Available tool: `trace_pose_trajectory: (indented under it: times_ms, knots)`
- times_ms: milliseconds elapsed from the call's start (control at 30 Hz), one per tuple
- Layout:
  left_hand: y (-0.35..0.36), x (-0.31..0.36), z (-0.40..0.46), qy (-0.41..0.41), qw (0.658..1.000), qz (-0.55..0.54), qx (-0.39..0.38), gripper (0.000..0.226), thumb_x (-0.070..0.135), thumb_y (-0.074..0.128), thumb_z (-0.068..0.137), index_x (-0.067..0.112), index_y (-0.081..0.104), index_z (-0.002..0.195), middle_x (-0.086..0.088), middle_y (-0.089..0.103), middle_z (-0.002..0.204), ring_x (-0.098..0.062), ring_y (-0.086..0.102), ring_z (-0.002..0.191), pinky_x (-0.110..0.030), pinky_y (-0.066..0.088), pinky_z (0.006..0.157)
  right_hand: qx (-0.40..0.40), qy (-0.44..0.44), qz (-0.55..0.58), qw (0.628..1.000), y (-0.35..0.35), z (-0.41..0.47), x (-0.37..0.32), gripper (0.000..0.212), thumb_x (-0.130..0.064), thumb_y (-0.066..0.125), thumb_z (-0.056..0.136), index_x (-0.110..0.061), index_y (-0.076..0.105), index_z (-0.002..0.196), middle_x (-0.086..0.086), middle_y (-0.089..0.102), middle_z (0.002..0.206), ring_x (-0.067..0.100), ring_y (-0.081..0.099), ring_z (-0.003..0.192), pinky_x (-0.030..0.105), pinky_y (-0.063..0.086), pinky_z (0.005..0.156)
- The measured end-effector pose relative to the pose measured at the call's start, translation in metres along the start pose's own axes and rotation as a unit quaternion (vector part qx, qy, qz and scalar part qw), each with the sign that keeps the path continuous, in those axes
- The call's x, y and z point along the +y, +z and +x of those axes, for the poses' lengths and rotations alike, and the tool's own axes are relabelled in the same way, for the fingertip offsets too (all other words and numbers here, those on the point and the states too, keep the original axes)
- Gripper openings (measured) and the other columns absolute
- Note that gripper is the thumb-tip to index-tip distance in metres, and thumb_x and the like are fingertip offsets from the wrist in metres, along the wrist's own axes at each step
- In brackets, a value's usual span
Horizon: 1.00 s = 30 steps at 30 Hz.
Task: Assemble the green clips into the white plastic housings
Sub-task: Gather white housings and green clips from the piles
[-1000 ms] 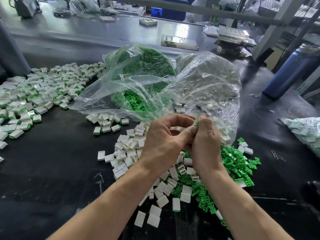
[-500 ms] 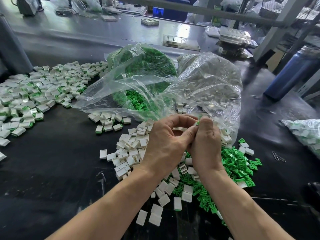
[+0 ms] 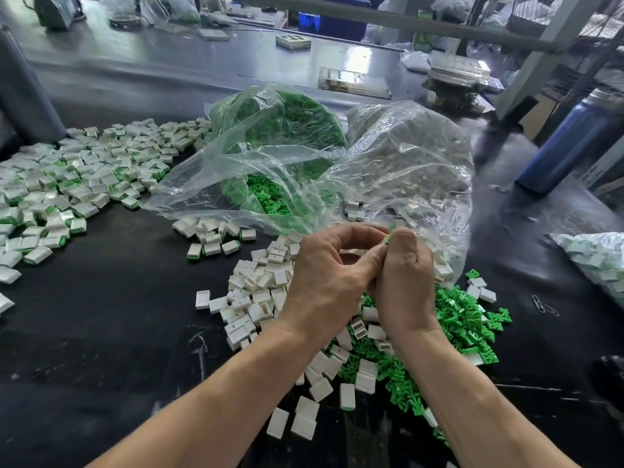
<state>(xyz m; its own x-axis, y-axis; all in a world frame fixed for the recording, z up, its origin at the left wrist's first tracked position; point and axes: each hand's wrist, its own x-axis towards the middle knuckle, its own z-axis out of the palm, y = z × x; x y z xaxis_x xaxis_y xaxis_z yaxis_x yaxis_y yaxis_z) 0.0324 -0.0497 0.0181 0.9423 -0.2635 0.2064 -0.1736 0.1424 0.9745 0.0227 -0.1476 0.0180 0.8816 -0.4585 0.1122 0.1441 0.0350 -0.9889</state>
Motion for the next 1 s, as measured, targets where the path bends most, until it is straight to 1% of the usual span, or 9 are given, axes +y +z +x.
trace_pose_trajectory:
  times_ms: [100,233,300,367,467,600,733,867,1000]
  knots:
    - [0.0,0.0,0.0,-0.003,1.0,0.001,0.001,0.009,0.009,0.074,0.094,0.007,0.077,0.102,0.001,0.079,0.104,-0.015,0.077,0.093,-0.036,0.065,0.082,-0.003,0.006,0.008,1.0,0.001,0.0,0.0,0.046,-0.033,0.037,0.092,-0.033,0.082,0.081,0.005,0.079,0.079,0.02,0.077,0.079,0.035,0.06,0.063]
    - [-0.003,0.001,0.001,-0.021,0.999,-0.025,0.007,0.012,0.013,0.076,0.092,0.008,0.076,0.103,0.001,0.079,0.104,-0.014,0.077,0.095,-0.037,0.064,0.085,-0.027,0.025,0.007,0.999,-0.001,0.001,0.003,0.045,-0.046,0.039,0.096,-0.035,0.08,0.081,0.013,0.072,0.075,0.041,0.068,0.076,0.057,0.057,0.072]
    - [-0.007,0.001,0.002,-0.026,0.999,-0.028,0.01,0.013,0.014,0.077,0.092,0.008,0.076,0.103,0.0,0.079,0.104,-0.015,0.076,0.098,-0.039,0.062,0.091,-0.046,0.02,-0.006,0.999,-0.006,0.003,0.004,0.052,-0.051,0.037,0.102,-0.034,0.078,0.076,0.009,0.061,0.067,0.032,0.057,0.067,0.048,0.05,0.065]
    - [-0.011,0.0,0.003,-0.023,1.0,-0.007,0.014,0.012,0.017,0.078,0.091,0.013,0.076,0.102,0.002,0.079,0.103,-0.013,0.075,0.099,-0.037,0.06,0.094,-0.055,-0.026,-0.048,0.997,-0.016,0.007,0.003,0.058,-0.05,0.037,0.109,-0.026,0.074,0.071,0.001,0.055,0.059,0.018,0.051,0.055,0.028,0.045,0.053]
    - [-0.018,-0.001,0.006,-0.012,0.999,0.018,0.024,0.008,0.02,0.079,0.091,0.02,0.075,0.097,0.005,0.077,0.093,-0.007,0.073,0.087,-0.024,0.059,0.081,-0.081,-0.079,-0.068,0.991,-0.034,0.014,-0.002,0.04,-0.044,0.051,0.108,-0.018,0.072,0.086,0.002,0.064,0.071,0.012,0.052,0.056,0.02,0.039,0.046]
    - [-0.026,-0.004,0.009,-0.003,0.999,0.034,0.029,0.009,0.018,0.079,0.091,0.02,0.075,0.099,0.004,0.078,0.093,-0.01,0.074,0.087,-0.025,0.06,0.079,-0.131,-0.104,-0.117,0.979,-0.042,0.018,-0.005,0.017,-0.036,0.07,0.094,-0.021,0.075,0.1,0.009,0.072,0.082,0.014,0.061,0.064,0.028,0.049,0.051]
    - [-0.029,-0.006,0.009,0.016,0.997,0.074,0.018,0.01,0.017,0.078,0.091,0.02,0.076,0.1,0.006,0.078,0.093,-0.011,0.075,0.09,-0.028,0.062,0.08,-0.158,-0.119,-0.151,0.969,-0.042,0.018,-0.005,0.008,-0.026,0.074,0.093,-0.025,0.075,0.1,-0.002,0.074,0.083,0.01,0.066,0.066,0.025,0.054,0.058]
    - [-0.032,-0.009,0.011,0.038,0.993,0.109,0.003,0.012,0.011,0.077,0.092,0.016,0.076,0.103,0.009,0.078,0.094,-0.006,0.075,0.09,-0.019,0.06,0.077,-0.173,-0.113,-0.168,0.964,-0.045,0.02,-0.001,0.014,-0.014,0.075,0.094,-0.028,0.073,0.096,-0.001,0.074,0.088,0.013,0.068,0.073,0.032,0.056,0.065]
    - [-0.033,-0.009,0.011,0.045,0.991,0.125,-0.013,0.013,0.006,0.075,0.092,0.015,0.076,0.103,0.008,0.077,0.095,-0.006,0.075,0.091,-0.02,0.06,0.079,-0.182,-0.111,-0.195,0.957,-0.043,0.02,-0.001,0.005,-0.03,0.073,0.089,-0.031,0.07,0.092,-0.001,0.072,0.089,0.019,0.068,0.077,0.043,0.059,0.072]
